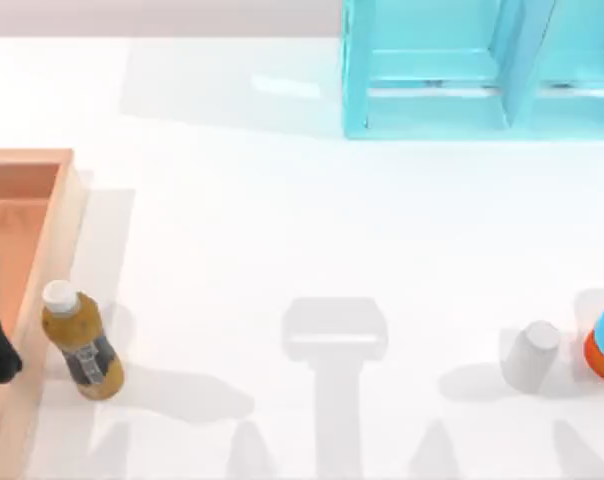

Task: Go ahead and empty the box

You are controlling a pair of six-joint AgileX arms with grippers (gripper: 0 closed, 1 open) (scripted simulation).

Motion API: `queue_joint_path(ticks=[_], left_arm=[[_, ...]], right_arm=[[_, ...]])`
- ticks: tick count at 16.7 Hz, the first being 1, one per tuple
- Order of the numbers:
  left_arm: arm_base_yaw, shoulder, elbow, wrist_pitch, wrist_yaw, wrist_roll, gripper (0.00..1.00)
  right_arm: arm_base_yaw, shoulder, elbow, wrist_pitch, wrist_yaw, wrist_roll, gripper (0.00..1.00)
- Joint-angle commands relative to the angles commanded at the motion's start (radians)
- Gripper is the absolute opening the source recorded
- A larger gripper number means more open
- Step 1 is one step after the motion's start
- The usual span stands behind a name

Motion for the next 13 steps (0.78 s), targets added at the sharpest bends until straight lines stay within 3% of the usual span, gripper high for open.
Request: queue_joint_path(ticks=[6, 13], left_arm=[[0.031, 0.108, 0.098, -0.097, -0.002, 0.028, 1.00], [0.148, 0.683, 0.544, -0.558, 0.000, 0.147, 1.00]], right_arm=[[0.000, 0.000, 0.000, 0.000, 0.000, 0.000, 1.00], [0.000, 0.000, 0.000, 0.000, 0.000, 0.000, 1.00]])
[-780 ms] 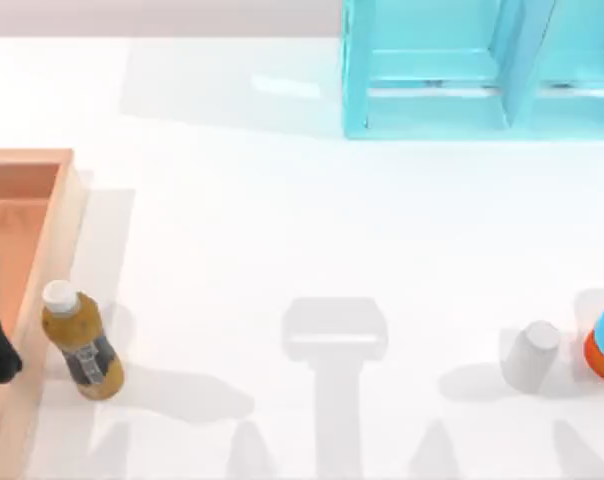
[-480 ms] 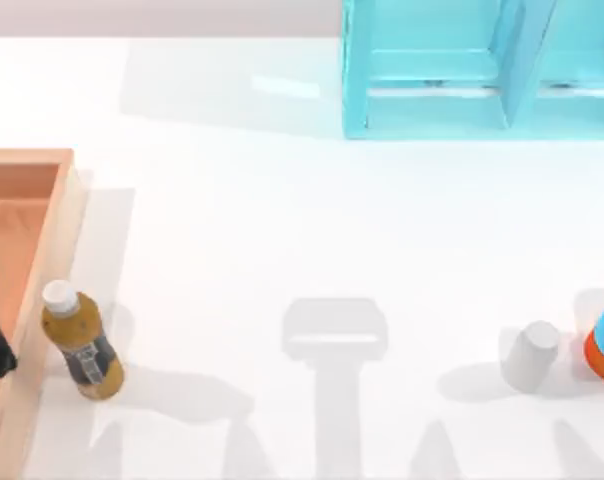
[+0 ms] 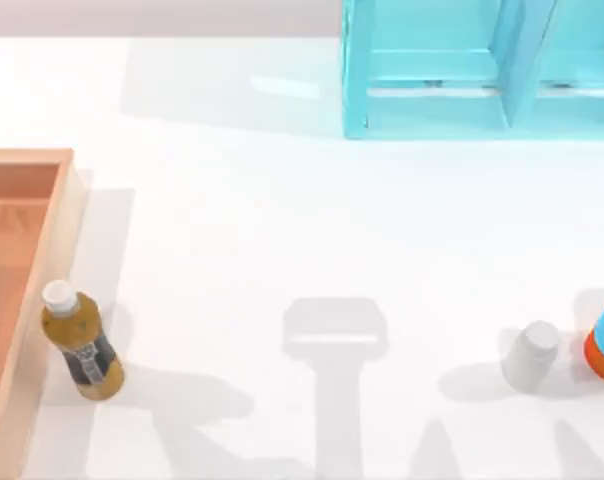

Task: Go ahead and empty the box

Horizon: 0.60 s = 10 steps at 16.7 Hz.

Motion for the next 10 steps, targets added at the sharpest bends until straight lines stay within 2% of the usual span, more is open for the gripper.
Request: queue_joint_path(ticks=[4, 10], left_arm=[[0.068, 0.380, 0.272, -0.280, 0.002, 0.082, 1.00], [0.142, 0.779, 0.592, -0.593, 0.007, 0.176, 1.00]], right_arm=[[0.000, 0.000, 0.000, 0.000, 0.000, 0.000, 1.00], [0.000, 0.000, 0.000, 0.000, 0.000, 0.000, 1.00]])
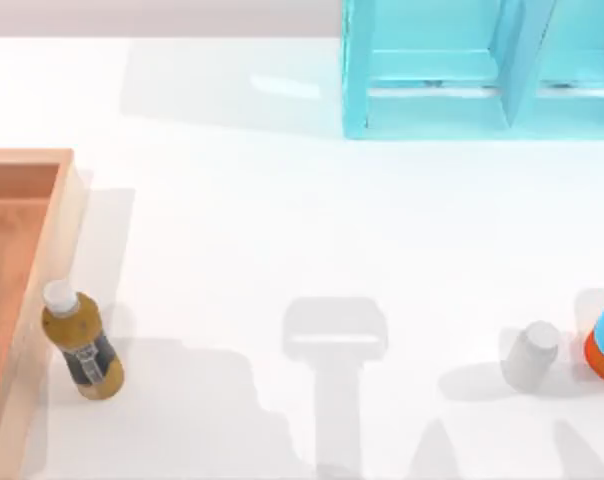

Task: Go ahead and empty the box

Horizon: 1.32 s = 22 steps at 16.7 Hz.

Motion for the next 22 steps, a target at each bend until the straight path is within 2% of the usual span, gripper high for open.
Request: queue_joint_path(ticks=[4, 10, 18, 22], left_arm=[[0.025, 0.100, 0.092, -0.086, 0.001, 0.023, 1.00], [0.021, 0.104, 0.076, -0.069, 0.001, 0.021, 1.00], [0.026, 0.198, -0.160, 0.274, 0.001, 0.025, 1.00], [0.027, 0.217, -0.201, 0.323, 0.001, 0.026, 1.00]], right_arm=[[0.000, 0.000, 0.000, 0.000, 0.000, 0.000, 1.00], [0.000, 0.000, 0.000, 0.000, 0.000, 0.000, 1.00], [0.000, 0.000, 0.000, 0.000, 0.000, 0.000, 1.00], [0.000, 0.000, 0.000, 0.000, 0.000, 0.000, 1.00]])
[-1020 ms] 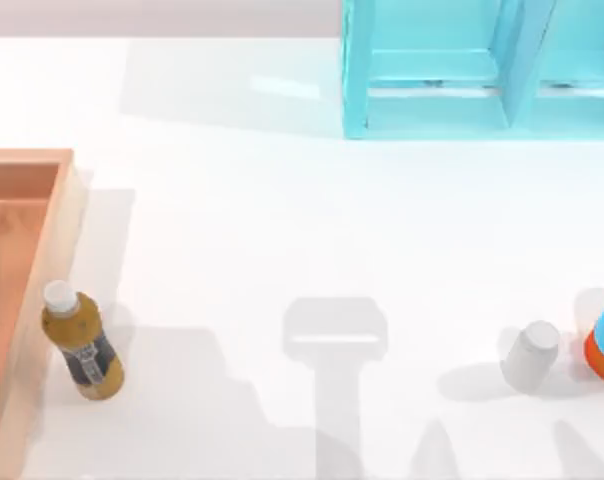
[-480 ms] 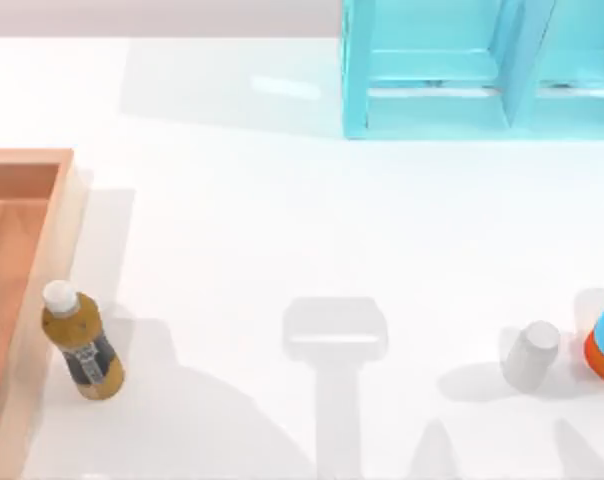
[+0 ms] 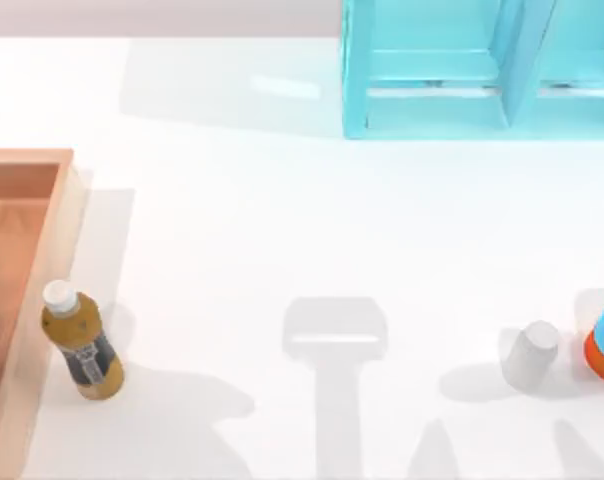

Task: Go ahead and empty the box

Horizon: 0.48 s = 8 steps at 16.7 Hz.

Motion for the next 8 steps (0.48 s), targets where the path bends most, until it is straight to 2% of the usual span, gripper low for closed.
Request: queue_joint_path(ticks=[2, 8], left_arm=[[0.000, 0.000, 0.000, 0.000, 0.000, 0.000, 1.00], [0.000, 0.000, 0.000, 0.000, 0.000, 0.000, 0.55]], right_arm=[[0.000, 0.000, 0.000, 0.000, 0.000, 0.000, 1.00], [0.000, 0.000, 0.000, 0.000, 0.000, 0.000, 1.00]])
